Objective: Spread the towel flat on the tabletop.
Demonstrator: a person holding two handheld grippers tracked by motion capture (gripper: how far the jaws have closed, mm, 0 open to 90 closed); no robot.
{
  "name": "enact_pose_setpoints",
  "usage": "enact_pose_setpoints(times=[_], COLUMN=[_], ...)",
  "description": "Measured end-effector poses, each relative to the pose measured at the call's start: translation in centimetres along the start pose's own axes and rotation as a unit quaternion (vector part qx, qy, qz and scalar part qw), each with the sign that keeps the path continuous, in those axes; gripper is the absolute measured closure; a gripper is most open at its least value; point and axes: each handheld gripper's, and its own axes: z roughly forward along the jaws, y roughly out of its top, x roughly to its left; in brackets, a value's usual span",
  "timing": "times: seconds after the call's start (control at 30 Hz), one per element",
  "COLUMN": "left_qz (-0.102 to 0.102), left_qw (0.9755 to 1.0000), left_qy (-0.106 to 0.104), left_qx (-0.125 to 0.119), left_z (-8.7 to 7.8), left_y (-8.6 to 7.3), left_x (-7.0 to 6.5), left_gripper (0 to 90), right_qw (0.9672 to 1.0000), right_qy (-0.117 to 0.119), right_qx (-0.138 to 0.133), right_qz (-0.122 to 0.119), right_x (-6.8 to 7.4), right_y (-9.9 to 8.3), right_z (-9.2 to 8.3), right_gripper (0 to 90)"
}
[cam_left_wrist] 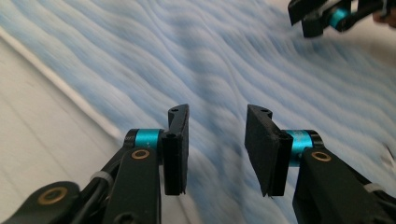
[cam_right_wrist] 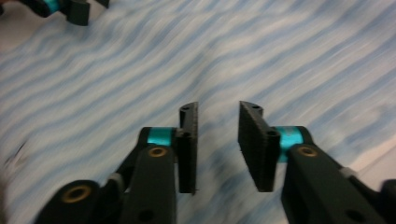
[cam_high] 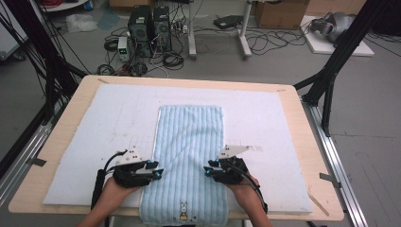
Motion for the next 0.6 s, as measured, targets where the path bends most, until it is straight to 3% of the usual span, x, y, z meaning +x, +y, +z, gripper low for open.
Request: enact_pose_setpoints(times=[0.07,0.2,0.33,0.43,0.5,0.6], left_qz=[-0.009,-0.023,-0.045,-0.048,-0.051,-0.051], left_qw=[0.9999,0.999,0.9977,0.9969,0.9963,0.996], left_qy=[0.008,0.031,0.044,0.056,0.062,0.067], left_qx=[-0.011,-0.023,-0.027,-0.028,-0.03,-0.03], left_z=[0.2,0.7,1.1,1.3,1.3,1.4], left_y=[0.7,2.0,2.9,3.4,3.6,3.9], left_x=[0.8,2.8,4.7,5.5,5.9,6.3], left_gripper=[54.5,49.6,48.0,47.7,47.7,47.9], right_qw=[0.9998,0.9994,0.9992,0.9993,0.999,0.9975], right_qy=[-0.014,-0.035,-0.022,-0.01,0.003,0.031], right_qx=[-0.011,0.003,0.031,0.035,0.044,0.062], right_qz=[0.004,0.008,0.01,0.011,0.005,-0.016], right_x=[-0.6,-1.7,-2.1,-2.0,-1.9,-1.5], right_y=[0.7,1.9,1.8,1.7,1.5,1.3], right_z=[0.5,2.3,3.6,3.4,3.1,2.5], right_gripper=[63.6,61.8,69.5,81.2,86.5,87.3])
